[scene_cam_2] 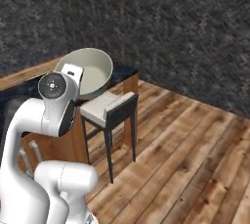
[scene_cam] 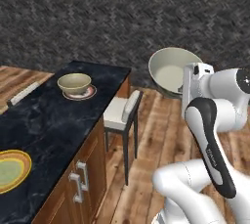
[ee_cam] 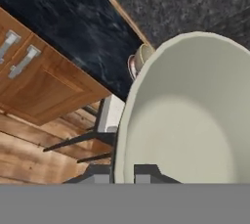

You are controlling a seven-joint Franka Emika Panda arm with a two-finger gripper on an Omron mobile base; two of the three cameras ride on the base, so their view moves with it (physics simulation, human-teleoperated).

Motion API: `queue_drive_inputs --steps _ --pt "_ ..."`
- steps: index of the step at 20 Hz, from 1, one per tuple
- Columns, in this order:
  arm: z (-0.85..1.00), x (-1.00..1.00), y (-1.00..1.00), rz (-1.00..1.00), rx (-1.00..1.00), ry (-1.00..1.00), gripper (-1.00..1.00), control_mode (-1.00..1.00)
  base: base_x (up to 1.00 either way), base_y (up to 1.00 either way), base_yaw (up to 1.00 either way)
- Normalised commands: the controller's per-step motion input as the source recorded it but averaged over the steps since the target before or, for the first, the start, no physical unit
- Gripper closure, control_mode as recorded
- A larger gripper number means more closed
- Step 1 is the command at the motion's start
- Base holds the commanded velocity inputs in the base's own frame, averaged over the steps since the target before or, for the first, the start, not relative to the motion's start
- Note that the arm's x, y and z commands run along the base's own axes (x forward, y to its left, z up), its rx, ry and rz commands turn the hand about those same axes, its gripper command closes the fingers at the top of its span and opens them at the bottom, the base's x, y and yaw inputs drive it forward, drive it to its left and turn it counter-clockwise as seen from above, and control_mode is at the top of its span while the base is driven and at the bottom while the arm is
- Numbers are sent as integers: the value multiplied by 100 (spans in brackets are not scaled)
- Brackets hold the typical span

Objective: Move the bowls from the cabinet to the plates on the dining table.

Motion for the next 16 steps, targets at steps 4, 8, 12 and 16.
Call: queue_drive_inputs --steps 4,8,12,16 --pt "0 0 0 0 0 0 100 100 5 -5 50" --pt "0 0 0 0 0 0 100 100 9 0 51" --pt "0 0 0 0 0 0 100 100 20 0 49" --pt "0 0 0 0 0 0 100 100 21 -8 50"
